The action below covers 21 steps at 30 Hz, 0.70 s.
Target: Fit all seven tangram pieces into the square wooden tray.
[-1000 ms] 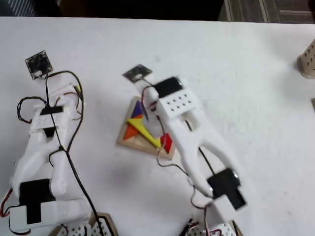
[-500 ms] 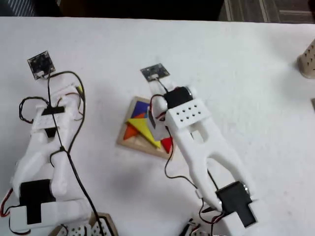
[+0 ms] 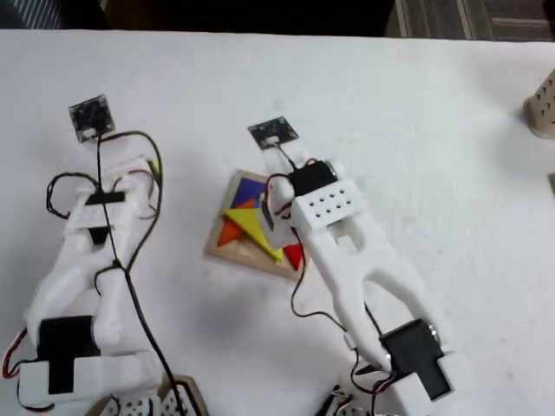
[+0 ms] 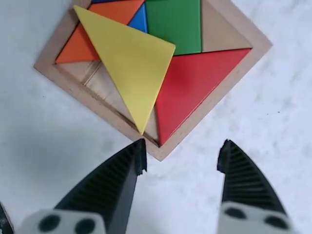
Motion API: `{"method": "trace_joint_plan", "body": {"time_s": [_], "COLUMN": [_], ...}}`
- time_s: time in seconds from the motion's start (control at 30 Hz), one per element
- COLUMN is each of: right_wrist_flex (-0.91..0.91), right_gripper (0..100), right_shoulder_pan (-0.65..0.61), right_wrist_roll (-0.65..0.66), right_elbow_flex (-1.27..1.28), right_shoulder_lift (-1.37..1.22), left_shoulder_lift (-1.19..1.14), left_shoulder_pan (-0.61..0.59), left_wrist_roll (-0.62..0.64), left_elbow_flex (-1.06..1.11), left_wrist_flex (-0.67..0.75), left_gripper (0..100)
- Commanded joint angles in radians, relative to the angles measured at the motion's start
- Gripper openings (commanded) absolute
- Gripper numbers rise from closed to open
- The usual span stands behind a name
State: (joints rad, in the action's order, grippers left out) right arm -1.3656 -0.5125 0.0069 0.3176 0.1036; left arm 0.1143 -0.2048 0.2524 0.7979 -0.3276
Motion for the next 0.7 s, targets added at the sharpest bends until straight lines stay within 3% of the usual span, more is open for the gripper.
{"method": "trace_joint_plan", "body": {"time_s": [0.0,0.4,0.67], "right_wrist_flex": [0.013,0.008,0.013], "right_gripper": [23.3,23.1,23.2], "right_shoulder_pan": [0.002,0.005,0.058], "right_wrist_roll": [-0.002,-0.002,-0.002], "right_elbow_flex": [-0.005,-0.003,-0.005], "right_shoulder_lift": [0.039,0.041,0.041], "left_shoulder_lift": [0.085,0.498,0.410], "left_shoulder_pan": [0.050,0.257,0.332], "left_wrist_roll": [-0.074,-0.192,-0.190], "left_elbow_flex": [0.034,0.348,0.307], "left_wrist_flex": [-0.006,-0.003,-0.005], "left_gripper": [8,8,8]}}
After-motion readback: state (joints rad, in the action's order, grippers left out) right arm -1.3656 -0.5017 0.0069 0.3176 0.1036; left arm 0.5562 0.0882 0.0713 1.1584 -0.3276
